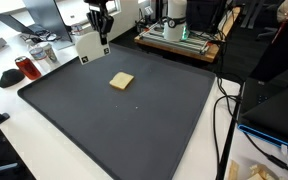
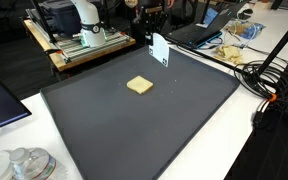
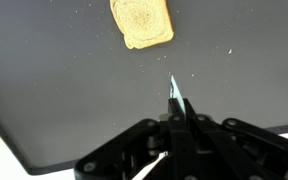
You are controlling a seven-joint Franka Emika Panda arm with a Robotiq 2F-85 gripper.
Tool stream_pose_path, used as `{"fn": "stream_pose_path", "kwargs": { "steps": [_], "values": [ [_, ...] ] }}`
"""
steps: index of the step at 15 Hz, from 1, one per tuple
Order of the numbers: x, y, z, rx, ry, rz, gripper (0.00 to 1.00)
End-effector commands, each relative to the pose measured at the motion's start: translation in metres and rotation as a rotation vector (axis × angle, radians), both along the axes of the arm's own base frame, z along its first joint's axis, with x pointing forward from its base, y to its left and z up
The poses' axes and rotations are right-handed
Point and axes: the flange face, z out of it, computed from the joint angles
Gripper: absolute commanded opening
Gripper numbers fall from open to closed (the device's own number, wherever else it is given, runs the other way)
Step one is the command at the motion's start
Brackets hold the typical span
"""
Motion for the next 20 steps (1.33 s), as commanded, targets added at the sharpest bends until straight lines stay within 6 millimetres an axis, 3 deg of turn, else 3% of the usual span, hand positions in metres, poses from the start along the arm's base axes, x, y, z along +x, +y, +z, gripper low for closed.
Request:
{"fn": "stream_pose_path", "kwargs": {
  "steps": [1, 8, 14, 17, 20],
  "values": [
    [0.023, 0.023, -0.019, -0.053, 0.021, -0.078, 0.01],
    [0.031, 0.09, -0.067, -0.246, 0.059, -0.247, 0.01],
    [0.032, 0.15, -0.096, -0.395, 0.046, -0.348, 0.01],
    [0.04, 0.167, -0.113, -0.446, 0.049, -0.366, 0.01],
    [0.055, 0.168, -0.129, -0.466, 0.073, -0.393, 0.01]
  ]
}}
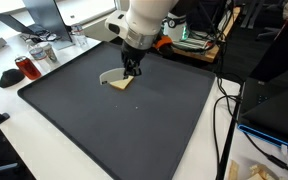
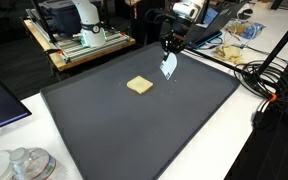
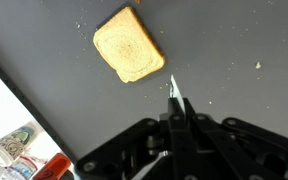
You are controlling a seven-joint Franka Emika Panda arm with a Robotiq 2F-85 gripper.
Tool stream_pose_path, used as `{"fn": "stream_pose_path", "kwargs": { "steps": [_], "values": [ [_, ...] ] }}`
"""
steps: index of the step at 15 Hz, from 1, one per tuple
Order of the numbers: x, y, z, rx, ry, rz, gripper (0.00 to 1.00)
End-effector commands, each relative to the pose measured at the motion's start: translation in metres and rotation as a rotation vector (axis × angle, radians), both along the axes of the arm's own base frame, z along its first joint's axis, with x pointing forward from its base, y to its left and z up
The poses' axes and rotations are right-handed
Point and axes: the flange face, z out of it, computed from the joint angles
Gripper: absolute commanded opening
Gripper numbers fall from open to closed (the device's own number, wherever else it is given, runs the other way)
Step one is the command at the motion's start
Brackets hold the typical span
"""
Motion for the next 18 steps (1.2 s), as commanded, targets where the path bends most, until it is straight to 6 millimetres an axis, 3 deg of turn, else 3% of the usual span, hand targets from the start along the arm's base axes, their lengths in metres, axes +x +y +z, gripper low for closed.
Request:
{"fn": "stream_pose_path", "kwargs": {
  "steps": [1, 5, 11, 18],
  "values": [
    [0.005, 0.001, -0.005, -0.007, 0.006, -0.008, 0.04],
    [0.018, 0.001, -0.018, -0.015, 0.01, -0.015, 0.01],
    [0.011, 0.017, -0.045, -0.135, -0.047, -0.007, 0.01],
    [-0.034, 0.02, -0.069, -0.183, -0.094, 0.083, 0.01]
  ]
}}
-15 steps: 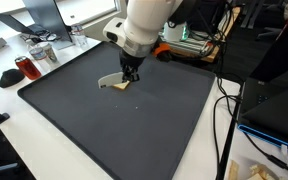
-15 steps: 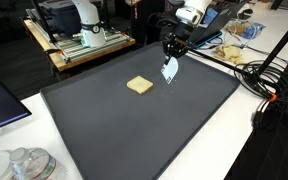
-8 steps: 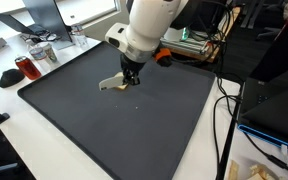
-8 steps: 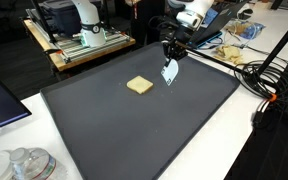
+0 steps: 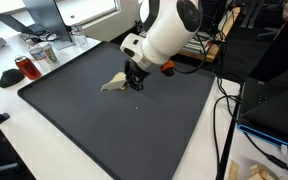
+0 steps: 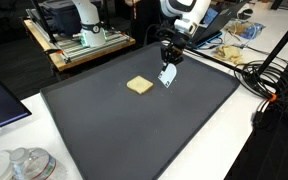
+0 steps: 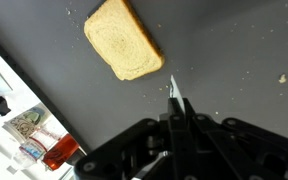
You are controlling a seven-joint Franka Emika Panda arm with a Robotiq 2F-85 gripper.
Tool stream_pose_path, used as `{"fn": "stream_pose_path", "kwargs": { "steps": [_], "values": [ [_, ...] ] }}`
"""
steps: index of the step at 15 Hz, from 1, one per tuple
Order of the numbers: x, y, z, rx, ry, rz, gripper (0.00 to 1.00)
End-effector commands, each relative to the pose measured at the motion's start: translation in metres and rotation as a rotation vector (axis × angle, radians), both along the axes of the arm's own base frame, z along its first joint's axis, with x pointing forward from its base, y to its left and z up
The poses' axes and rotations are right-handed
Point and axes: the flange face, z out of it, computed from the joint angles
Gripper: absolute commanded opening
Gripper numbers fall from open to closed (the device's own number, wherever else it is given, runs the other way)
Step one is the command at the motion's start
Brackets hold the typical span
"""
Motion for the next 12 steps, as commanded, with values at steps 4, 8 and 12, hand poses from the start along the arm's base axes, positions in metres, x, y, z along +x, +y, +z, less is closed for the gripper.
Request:
{"fn": "stream_pose_path", "kwargs": {
  "steps": [4, 8, 12],
  "values": [
    [-0.068, 0.0, -0.007, -0.001, -0.034, 0.124, 0.01],
    [-0.108, -0.005, -0.001, -0.004, -0.097, 0.221, 0.01],
    [-0.142, -0.015, 0.011, 0.007, -0.153, 0.345, 0.01]
  ]
}}
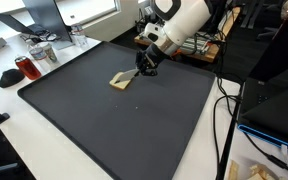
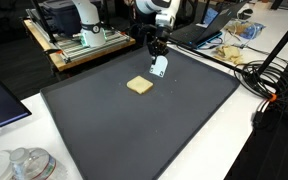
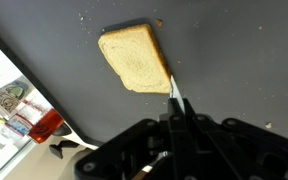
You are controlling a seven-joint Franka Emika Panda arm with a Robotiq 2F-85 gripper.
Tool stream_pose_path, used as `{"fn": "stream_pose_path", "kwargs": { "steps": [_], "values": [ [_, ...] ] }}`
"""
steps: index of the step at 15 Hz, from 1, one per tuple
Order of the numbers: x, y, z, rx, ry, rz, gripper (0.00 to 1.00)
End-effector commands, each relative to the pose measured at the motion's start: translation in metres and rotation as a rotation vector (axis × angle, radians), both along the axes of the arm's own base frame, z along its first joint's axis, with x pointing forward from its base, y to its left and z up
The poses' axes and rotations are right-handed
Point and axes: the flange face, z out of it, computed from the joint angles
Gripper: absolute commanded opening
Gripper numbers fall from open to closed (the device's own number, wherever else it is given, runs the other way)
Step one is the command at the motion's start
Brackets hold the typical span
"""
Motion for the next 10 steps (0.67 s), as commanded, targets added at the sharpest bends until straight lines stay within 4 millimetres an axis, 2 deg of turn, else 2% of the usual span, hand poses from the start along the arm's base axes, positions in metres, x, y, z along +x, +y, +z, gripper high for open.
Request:
{"fn": "stream_pose_path", "kwargs": {
  "steps": [1, 6, 10],
  "values": [
    [-0.038, -0.016, 0.021, 0.045, -0.056, 0.096, 0.01],
    [-0.066, -0.043, 0.044, 0.165, -0.102, 0.216, 0.01],
    [-0.076, -0.069, 0.061, 0.254, -0.109, 0.301, 0.01]
  ]
}}
